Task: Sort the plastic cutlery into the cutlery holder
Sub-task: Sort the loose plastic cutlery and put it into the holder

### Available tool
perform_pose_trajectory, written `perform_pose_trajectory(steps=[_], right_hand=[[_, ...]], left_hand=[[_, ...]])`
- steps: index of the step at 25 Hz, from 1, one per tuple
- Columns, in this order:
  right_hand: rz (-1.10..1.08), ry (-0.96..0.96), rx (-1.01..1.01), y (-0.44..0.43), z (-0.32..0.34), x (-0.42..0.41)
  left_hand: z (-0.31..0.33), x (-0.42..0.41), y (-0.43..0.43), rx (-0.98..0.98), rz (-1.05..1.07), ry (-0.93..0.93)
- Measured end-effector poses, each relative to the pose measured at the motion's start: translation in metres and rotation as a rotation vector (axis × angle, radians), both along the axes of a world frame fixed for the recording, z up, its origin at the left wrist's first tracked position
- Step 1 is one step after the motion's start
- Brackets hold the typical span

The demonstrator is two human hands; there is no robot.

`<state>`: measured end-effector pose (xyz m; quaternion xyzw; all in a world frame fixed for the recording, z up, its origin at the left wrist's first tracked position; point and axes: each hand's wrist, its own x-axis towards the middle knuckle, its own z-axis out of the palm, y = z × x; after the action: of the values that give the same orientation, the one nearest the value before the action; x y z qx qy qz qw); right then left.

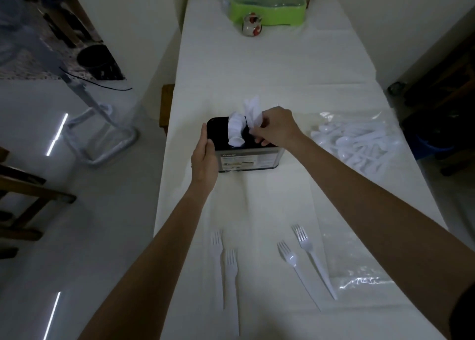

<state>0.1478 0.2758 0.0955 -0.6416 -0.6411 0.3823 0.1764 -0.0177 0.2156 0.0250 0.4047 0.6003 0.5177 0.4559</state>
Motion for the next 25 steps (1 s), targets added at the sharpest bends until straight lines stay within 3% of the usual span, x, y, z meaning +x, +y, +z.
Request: perform_pose_trajectory(steps=[3,5,8,16,21,25], right_hand=[[-0.034,-0.063,0.141,-0.015,0.008,0.006],[-0.159,0.052,0.21,-0.045,0.005,0.021],[-0.271,0.232,0.149,-0.116,-0.026,0.055],[-0.25,-0.298,-0.071,-0.264,-0.112,0.103],[-0.238,-0.371,-0.105,-0.269,-0.12,0.094],[-0.281,-0.249,-0.057,-0.281,-0.114,0.095]], left_hand=[[0.001,-0.005,-0.002,-0.012,-0.035,0.064],[-0.004,-0.01,-0.017,-0.067,-0.046,0.044],[-0.026,-0.013,-0.072,-0.184,0.001,0.079],[-0.052,-0.015,-0.175,-0.302,-0.09,0.569],[-0.053,-0.011,-0.172,-0.376,-0.15,0.709],[-0.051,-0.008,-0.173,-0.417,-0.095,0.582]])
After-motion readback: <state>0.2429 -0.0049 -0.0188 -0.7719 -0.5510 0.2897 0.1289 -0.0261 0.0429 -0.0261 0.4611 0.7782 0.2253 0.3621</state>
